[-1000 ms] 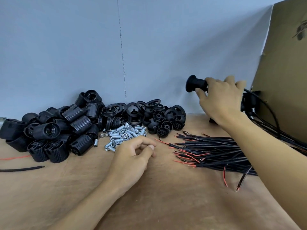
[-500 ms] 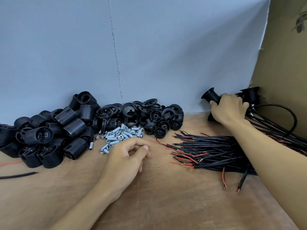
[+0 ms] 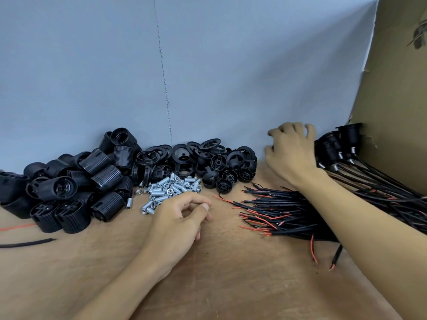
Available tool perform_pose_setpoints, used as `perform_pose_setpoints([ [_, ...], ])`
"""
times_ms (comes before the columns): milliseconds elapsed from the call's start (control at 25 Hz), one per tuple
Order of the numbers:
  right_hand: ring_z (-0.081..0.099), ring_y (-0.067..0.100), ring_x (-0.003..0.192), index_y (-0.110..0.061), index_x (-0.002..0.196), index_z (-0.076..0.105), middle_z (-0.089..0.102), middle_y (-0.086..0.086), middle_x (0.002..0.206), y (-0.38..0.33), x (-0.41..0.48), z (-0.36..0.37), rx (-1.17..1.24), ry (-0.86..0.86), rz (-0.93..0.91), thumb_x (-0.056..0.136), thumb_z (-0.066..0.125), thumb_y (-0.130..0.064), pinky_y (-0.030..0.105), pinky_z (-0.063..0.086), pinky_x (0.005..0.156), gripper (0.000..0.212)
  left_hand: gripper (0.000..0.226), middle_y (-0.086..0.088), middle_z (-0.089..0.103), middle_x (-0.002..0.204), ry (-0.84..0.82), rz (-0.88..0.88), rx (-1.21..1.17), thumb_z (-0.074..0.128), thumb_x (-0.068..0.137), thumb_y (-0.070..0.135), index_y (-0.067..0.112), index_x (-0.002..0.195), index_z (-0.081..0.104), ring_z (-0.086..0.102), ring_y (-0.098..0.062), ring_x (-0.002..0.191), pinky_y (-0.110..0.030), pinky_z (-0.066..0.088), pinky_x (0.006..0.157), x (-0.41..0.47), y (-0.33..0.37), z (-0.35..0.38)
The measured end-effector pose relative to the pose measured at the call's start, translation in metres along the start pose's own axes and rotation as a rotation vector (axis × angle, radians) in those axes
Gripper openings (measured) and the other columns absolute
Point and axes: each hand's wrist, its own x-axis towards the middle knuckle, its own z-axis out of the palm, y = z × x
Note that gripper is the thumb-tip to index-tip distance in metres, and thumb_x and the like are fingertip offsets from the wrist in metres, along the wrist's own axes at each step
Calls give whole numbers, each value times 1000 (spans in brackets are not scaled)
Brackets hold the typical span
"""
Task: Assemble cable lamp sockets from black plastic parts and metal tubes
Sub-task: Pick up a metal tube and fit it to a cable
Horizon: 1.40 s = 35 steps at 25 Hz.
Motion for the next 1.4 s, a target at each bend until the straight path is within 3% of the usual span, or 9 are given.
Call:
perform_pose_setpoints([
  [200,49,28,120,-20,121,69,64,6,122,-35,-22,9,189,-107,-122,95,53,-26,41,24,107,31,34,6,75,76,-7,0,5,63,96,11,41,84,73,53,-7,45,-16,44,49,-1,2,1],
  [400,51,28,119,-21,122,68,64,5,120,-42,-26,-3,398,-124,-62,97,51,-20,42,30,104,30,34,6,75,77,-10,3,17,62,96,11,40,83,73,53,-8,46,-17,45,50,-1,3,0],
  [600,58,23,106,-20,120,66,63,1,109,-73,-54,-18,520,-121,-173,94,58,-23,35,45,86,28,28,11,74,75,8,3,23,64,94,10,33,82,74,54,-3,49,-20,46,56,-1,3,2],
  [680,56,22,104,-20,122,58,58,-1,110,-86,-67,-17,548,-169,-156,94,59,-26,31,43,78,29,22,22,68,70,68,50,137,69,89,10,30,81,74,55,4,55,-13,40,61,-2,3,4],
  [760,52,22,108,-20,119,53,55,0,113,-94,-76,-15,495,-208,-162,94,58,-29,32,41,82,27,28,23,62,70,118,138,304,72,82,5,32,79,68,53,5,60,-9,36,60,-5,5,7],
  [880,49,22,110,-21,114,56,55,-1,113,-97,-87,-19,333,-190,-306,95,54,-33,35,38,90,22,38,13,53,84,241,161,421,66,76,0,35,88,56,50,-2,72,-22,38,66,-7,6,6],
  [1040,56,19,96,-24,104,64,60,-6,99,-101,-99,-31,321,-171,-476,96,55,-33,32,36,82,15,32,11,43,92,461,22,490,62,79,8,29,97,45,49,-15,86,-35,39,68,-2,4,-13],
  [1200,60,16,96,-29,116,64,59,-10,110,-109,-108,-34,520,-289,-382,95,59,-33,29,43,78,22,31,8,41,104,443,-90,605,63,81,16,28,103,46,53,-21,92,-35,36,70,0,0,-25],
  [1400,59,15,104,-30,130,61,56,-10,115,-109,-107,-24,553,-335,-383,95,61,-35,26,43,83,35,35,4,39,114,423,37,808,65,80,17,22,114,56,53,-22,104,-31,36,77,-1,-7,-20],
])
